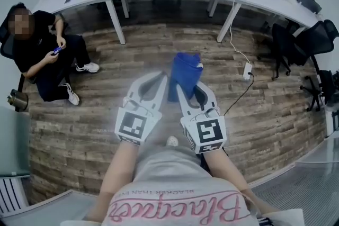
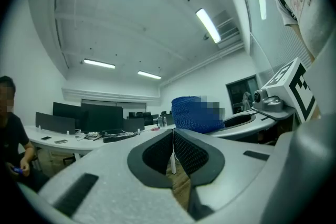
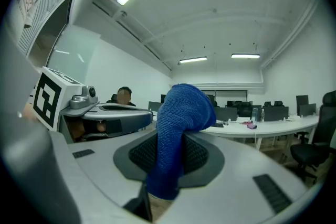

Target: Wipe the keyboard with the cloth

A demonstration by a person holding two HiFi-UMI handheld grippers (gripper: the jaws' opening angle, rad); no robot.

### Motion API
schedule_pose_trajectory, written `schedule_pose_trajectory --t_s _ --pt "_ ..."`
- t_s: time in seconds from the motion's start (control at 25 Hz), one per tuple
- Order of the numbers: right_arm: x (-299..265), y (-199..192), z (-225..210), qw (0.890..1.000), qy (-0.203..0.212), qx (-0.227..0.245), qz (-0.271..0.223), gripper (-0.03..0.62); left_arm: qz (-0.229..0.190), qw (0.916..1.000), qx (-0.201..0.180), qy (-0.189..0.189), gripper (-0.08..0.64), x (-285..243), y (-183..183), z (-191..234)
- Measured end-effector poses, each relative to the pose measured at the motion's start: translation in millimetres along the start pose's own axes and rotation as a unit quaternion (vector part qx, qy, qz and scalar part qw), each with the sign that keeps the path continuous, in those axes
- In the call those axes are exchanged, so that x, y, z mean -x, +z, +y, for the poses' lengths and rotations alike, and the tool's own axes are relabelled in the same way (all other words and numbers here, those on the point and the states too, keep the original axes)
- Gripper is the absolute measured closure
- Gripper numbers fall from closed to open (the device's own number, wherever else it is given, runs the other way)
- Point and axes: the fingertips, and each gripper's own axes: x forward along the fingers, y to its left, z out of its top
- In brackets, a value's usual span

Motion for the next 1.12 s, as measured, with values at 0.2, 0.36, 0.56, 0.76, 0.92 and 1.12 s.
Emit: schedule_pose_trajectory --t_s 0.2,0.36,0.56,0.76,0.92,1.12 --pt "7 -6 -16 1.0 0.006 -0.013 0.0 0.503 0.017 0.9998 -0.005 0.005 0.554 -9 -3 -13" --pt "6 -6 -22 1.0 0.007 -0.011 -0.01 0.503 0.019 0.9997 -0.011 0.005 0.554 -17 -3 -14" --pt "-4 -4 -30 1.0 0.007 0.0 -0.012 0.503 0.021 0.9997 -0.011 0.001 0.554 -32 -7 -7" --pt "-27 -5 -46 1.0 -0.003 0.006 -0.008 0.503 0.016 0.9998 0.007 -0.004 0.554 -56 -12 10" --pt "-52 -5 -59 1.0 -0.008 0.013 -0.003 0.503 0.008 0.9998 0.014 -0.007 0.554 -80 -17 30" --pt "-98 -1 -77 1.0 -0.012 0.021 0.001 0.503 0.001 0.9999 0.013 -0.005 0.554 -114 -23 73"
